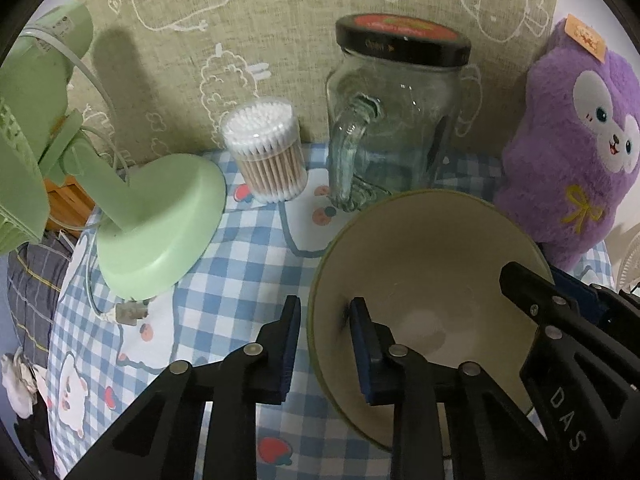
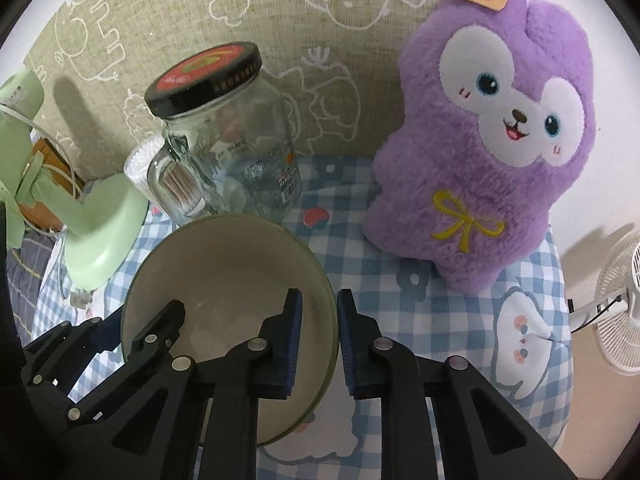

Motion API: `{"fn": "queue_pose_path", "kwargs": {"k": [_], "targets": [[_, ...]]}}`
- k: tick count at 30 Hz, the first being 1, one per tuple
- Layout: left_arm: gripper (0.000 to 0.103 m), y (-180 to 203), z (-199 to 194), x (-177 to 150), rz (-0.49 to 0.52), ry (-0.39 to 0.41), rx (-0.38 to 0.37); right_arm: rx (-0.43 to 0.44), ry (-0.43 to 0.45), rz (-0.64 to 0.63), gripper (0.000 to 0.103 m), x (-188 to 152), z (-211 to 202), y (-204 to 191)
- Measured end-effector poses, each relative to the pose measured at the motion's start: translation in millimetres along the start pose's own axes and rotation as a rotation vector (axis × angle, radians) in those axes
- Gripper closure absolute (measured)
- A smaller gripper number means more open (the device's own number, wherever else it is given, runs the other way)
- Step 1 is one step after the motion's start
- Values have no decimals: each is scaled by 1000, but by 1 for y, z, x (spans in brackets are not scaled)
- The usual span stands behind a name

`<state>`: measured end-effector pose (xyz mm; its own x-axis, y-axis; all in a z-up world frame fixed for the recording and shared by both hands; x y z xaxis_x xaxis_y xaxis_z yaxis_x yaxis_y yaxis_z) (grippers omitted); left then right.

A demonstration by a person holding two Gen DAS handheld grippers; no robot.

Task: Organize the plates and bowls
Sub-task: 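Lift and carry the second white bowl with both tools toward the plates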

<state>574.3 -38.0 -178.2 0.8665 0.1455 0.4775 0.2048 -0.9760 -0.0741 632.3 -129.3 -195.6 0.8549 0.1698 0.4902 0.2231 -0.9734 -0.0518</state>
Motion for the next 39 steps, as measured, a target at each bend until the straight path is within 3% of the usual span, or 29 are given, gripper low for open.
{"fn": "queue_pose_path", "kwargs": {"k": [20, 39], "targets": [[85, 3, 4, 6, 11, -23, -2, 3, -18, 33, 86, -3, 3, -2], [85, -5, -19, -22, -5, -68, 2, -15, -59, 24, 86, -33, -24, -8]]}}
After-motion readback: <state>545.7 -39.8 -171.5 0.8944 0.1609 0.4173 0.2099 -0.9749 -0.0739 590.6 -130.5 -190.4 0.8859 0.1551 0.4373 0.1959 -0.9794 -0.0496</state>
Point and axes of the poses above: each gripper's, at about its wrist camera, not at the fingertips, and z roughly the way its jaws point, y to its right, x to its top, the point moved 8 cm from there along z, roughly the way its jaws point
